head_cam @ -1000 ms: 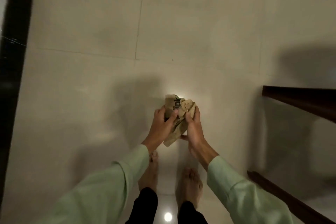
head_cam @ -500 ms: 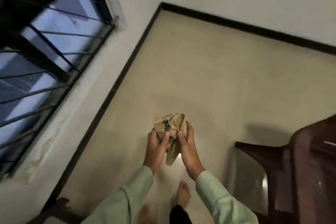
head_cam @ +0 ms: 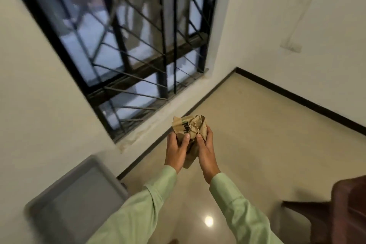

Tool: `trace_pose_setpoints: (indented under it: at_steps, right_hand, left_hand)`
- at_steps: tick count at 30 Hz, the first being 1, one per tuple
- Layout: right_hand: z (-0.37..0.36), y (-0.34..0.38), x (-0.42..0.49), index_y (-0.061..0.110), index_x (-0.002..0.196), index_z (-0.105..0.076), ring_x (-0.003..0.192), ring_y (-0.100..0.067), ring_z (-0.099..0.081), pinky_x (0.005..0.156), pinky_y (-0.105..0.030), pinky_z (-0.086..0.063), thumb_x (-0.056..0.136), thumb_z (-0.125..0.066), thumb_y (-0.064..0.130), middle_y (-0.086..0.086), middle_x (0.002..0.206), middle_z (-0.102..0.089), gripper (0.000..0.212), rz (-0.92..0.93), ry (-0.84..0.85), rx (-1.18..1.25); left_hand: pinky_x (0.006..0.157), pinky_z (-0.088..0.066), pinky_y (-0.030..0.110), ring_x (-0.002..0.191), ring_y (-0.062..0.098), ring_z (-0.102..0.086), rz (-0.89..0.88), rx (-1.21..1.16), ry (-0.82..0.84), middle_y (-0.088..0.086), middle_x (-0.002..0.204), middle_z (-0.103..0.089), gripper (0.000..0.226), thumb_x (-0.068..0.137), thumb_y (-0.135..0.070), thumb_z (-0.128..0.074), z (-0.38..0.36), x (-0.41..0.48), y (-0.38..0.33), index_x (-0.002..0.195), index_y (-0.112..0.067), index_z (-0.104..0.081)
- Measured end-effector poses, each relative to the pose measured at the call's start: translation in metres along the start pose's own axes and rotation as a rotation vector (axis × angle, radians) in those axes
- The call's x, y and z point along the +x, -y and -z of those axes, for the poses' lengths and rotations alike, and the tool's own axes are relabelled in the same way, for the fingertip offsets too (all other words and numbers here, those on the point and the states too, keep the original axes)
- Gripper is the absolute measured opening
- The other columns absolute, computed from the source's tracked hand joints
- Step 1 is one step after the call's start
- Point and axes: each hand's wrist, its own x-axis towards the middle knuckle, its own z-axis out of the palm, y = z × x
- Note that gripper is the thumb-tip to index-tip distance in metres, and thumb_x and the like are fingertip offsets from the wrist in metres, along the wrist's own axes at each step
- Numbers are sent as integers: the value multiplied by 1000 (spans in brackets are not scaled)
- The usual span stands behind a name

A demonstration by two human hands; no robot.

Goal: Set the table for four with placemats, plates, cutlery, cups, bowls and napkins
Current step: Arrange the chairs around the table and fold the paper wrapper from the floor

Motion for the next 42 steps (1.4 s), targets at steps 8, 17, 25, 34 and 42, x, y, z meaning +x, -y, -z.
trace_pose_setpoints:
  at_steps: [8, 17, 25, 34, 42]
  right_hand:
    - [-159, 6, -138, 35, 152, -22, 133, -8, -43, 114, -35, -36, 104, -41, 31, 5, 150, -41, 51, 49, 440, -44]
    - [-299, 0, -308, 40, 147, -23, 128, -4, -43, 93, -7, -38, 105, -40, 30, 10, 146, -41, 46, 83, 765, -68]
    - [-418, -59, -430, 45, 149, -28, 134, -3, -41, 106, -21, -38, 102, -40, 47, 17, 150, -38, 48, -25, 853, -97]
    - [-525, -149, -504, 33, 141, -34, 117, -12, -55, 100, -30, -47, 103, -47, 35, 2, 138, -52, 41, -249, 791, -268]
    - [-584, -277, -478, 41, 114, -53, 105, -14, -62, 93, -39, -53, 96, -52, 41, 2, 117, -64, 18, -313, 709, -404]
  left_hand:
    - [105, -44, 40, 113, 16, -55, -6, 1, -424, 3, 123, -53, 52, 86, -62, -53, 191, -148, -4, 122, -24, -50]
    - [103, -45, 33, 122, 15, -54, -7, -87, -698, 2, 134, -54, 76, 84, -56, -60, 354, -320, 0, 144, -25, -27]
    - [94, -51, 36, 109, 16, -61, 116, -120, -756, 1, 125, -59, 48, 97, -37, -57, 499, -435, 73, 139, -28, -35]
    - [93, -52, 36, 110, 16, -62, 376, -114, -675, -2, 119, -65, 43, 77, -48, -69, 633, -514, 178, 116, -42, -52]
    - [88, -55, 45, 95, 24, -65, 722, -275, -704, 2, 107, -64, 43, 62, -33, -75, 669, -471, 289, 101, -26, -59]
